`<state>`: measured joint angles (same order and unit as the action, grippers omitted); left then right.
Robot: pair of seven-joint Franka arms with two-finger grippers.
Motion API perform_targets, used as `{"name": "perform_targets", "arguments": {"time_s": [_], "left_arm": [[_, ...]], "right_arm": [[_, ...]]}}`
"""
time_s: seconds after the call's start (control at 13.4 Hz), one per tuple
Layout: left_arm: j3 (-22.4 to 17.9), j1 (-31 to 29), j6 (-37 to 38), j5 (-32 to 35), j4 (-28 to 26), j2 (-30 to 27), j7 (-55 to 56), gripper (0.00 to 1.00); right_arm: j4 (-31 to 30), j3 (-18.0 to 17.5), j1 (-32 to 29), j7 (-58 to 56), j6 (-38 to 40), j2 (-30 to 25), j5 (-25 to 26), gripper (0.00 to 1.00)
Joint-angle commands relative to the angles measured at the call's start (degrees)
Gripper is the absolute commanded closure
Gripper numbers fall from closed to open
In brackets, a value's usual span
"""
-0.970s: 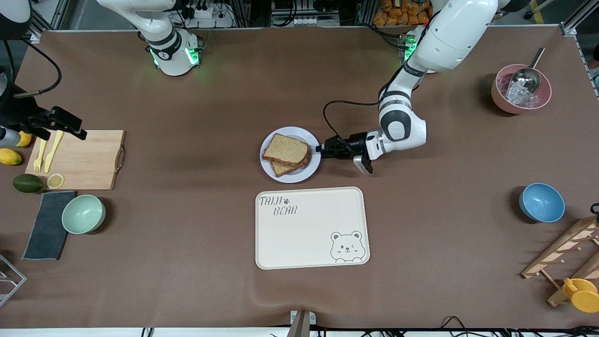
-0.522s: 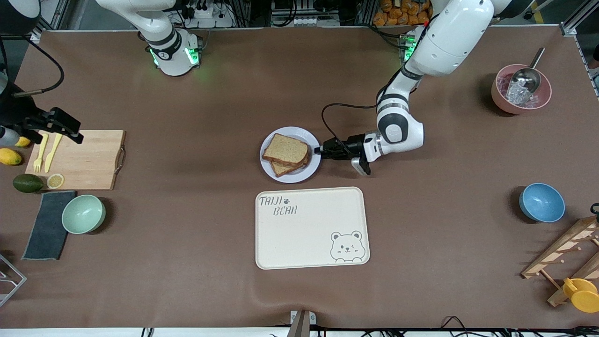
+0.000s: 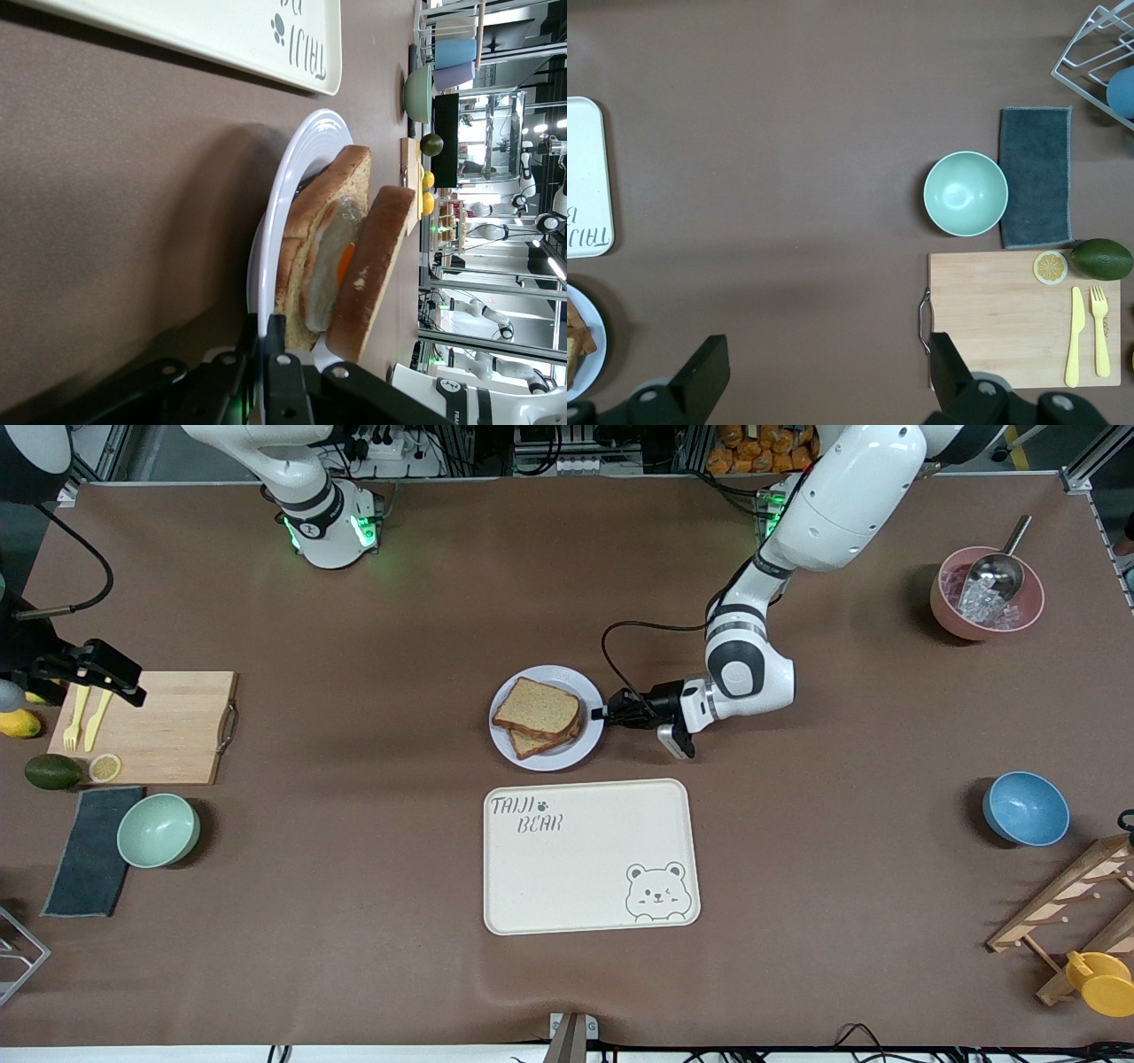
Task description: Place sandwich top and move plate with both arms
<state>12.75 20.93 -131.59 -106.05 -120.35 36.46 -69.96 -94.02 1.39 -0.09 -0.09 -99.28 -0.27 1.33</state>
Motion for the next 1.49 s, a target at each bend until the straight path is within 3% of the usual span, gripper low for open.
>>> {"name": "perform_targets", "arguments": {"time_s": [0.0, 0.6, 1.42], "left_arm": [[0.3, 0.2, -1.7, -1.3, 1.3, 1.4, -3.0, 1.0], [2.3, -2.6, 1.1, -6.0, 3.0, -1.1, -3.0, 1.0], [2.0, -9.4, 4.1, -5.0, 4.1, -7.3, 8.6, 1.0]], "right_arm": [[1.5, -0.2, -0.7, 1.1, 0.7, 0.7, 0.2, 0.0], [1.4, -0.1, -0.9, 1.4, 0.9, 0.7, 0.0, 0.0], [2.6, 0.0, -1.1, 1.1, 1.4, 0.6, 0.0, 0.0]]}}
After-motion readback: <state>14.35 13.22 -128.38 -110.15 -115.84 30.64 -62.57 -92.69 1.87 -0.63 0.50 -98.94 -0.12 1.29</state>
